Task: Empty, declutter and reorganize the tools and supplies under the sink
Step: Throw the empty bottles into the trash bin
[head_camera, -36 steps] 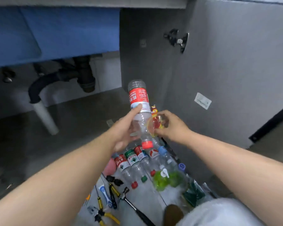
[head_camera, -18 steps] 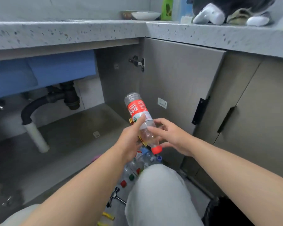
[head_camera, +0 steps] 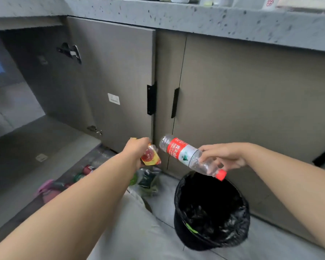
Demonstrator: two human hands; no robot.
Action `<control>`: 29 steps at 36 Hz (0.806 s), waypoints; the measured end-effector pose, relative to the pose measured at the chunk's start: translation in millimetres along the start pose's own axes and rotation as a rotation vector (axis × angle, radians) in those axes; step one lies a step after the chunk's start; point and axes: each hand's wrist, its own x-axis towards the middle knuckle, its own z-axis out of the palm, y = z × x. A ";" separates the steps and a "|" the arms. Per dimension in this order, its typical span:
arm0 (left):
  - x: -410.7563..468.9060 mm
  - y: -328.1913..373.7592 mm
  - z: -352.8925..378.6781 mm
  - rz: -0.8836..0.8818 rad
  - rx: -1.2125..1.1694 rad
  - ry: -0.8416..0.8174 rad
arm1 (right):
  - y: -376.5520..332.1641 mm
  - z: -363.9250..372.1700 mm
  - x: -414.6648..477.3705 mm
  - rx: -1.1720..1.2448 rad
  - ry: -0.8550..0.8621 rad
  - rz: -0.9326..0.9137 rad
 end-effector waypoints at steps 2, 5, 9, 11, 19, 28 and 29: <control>2.8 -8.3 10.1 -0.006 0.059 -0.019 | 24.6 -11.3 -10.4 -0.049 0.056 0.108; 4.7 -18.6 18.9 -0.009 0.110 -0.067 | 47.3 -18.2 -20.2 -0.219 0.116 0.261; 6.5 -18.5 28.3 0.007 0.163 -0.151 | 60.5 -10.0 -12.0 -0.477 0.157 0.354; 10.0 -19.5 32.8 0.022 0.164 -0.176 | 65.6 2.0 1.8 -0.590 0.188 0.333; 32.7 -31.5 36.0 0.022 0.234 -0.186 | 97.5 61.4 72.7 -0.866 0.453 0.230; 39.5 -25.9 41.8 -0.003 0.238 -0.121 | 128.6 89.9 129.4 -0.747 0.519 0.131; 40.2 -25.1 43.2 0.002 0.253 -0.131 | 130.7 91.3 132.2 -0.726 0.517 0.121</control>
